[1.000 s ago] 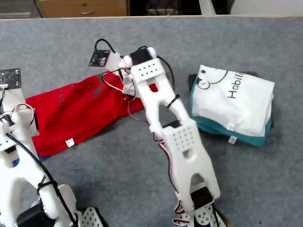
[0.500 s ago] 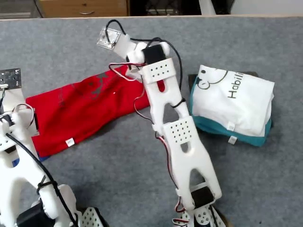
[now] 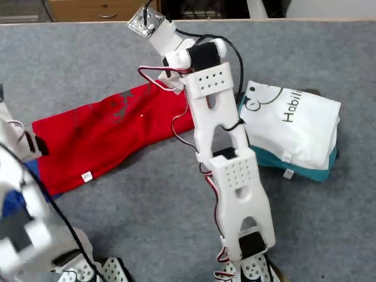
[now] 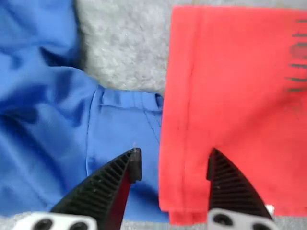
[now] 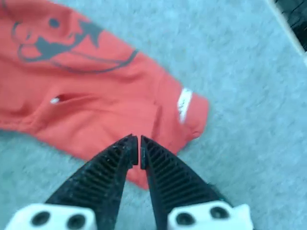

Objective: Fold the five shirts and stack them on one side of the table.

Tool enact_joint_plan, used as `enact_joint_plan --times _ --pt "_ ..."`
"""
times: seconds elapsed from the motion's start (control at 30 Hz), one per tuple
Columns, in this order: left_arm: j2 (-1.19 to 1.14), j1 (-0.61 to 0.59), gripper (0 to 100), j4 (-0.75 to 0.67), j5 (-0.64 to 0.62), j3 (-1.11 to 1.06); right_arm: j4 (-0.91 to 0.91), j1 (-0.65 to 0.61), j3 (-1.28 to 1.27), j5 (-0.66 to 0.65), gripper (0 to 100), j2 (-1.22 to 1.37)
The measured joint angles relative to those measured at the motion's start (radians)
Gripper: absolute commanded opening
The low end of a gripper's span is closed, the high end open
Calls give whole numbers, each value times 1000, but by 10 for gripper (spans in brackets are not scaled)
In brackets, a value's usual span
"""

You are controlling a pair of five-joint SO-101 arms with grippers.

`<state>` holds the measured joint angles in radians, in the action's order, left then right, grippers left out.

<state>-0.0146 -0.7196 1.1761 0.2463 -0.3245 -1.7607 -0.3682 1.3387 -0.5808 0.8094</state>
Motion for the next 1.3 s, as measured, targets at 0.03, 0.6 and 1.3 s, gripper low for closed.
enact_joint_plan --times 0.03,0.6,1.3 --pt "-84 2 241 32 0 66 -2 -8 -51 0 15 -29" --pt "-720 120 138 411 -32 827 0 -55 -371 0 15 -149" --pt "-766 219 29 559 -101 1049 0 -26 -276 63 15 -147"
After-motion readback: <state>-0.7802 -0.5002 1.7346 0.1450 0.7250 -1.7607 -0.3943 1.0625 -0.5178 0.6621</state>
